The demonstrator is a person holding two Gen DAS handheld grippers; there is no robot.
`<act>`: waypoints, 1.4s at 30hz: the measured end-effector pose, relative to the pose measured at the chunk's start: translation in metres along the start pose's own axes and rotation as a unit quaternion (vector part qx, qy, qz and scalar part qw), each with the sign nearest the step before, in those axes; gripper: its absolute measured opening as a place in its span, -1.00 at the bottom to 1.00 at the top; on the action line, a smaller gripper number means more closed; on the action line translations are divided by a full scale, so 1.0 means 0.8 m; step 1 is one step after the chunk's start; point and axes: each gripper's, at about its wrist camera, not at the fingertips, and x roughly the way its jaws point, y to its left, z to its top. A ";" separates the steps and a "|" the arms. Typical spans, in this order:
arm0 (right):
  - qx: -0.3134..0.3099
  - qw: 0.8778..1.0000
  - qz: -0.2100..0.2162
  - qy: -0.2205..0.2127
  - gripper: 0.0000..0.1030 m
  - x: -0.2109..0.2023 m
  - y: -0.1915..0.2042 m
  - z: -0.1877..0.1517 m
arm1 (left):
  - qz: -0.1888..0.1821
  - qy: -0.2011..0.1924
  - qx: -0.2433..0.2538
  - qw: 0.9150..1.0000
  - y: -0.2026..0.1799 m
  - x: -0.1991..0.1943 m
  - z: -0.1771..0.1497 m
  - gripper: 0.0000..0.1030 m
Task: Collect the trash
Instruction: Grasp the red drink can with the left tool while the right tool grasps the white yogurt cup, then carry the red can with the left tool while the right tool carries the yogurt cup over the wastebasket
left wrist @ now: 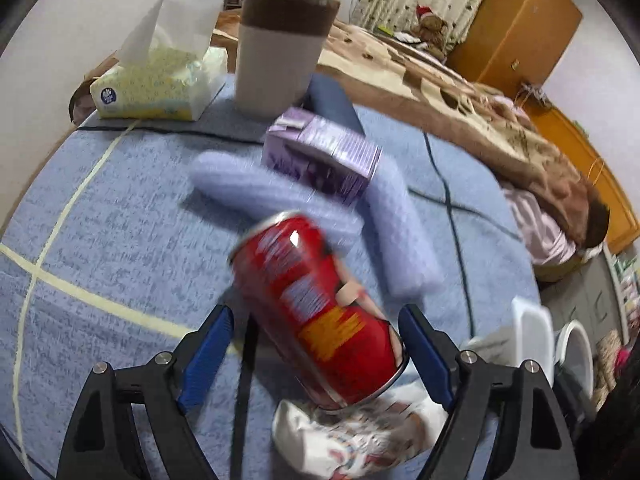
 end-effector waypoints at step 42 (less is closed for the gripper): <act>0.019 0.997 -0.021 -0.074 0.06 -0.043 -0.001 0.005 | 0.016 -0.096 0.000 0.995 0.015 -0.076 -0.036 0.04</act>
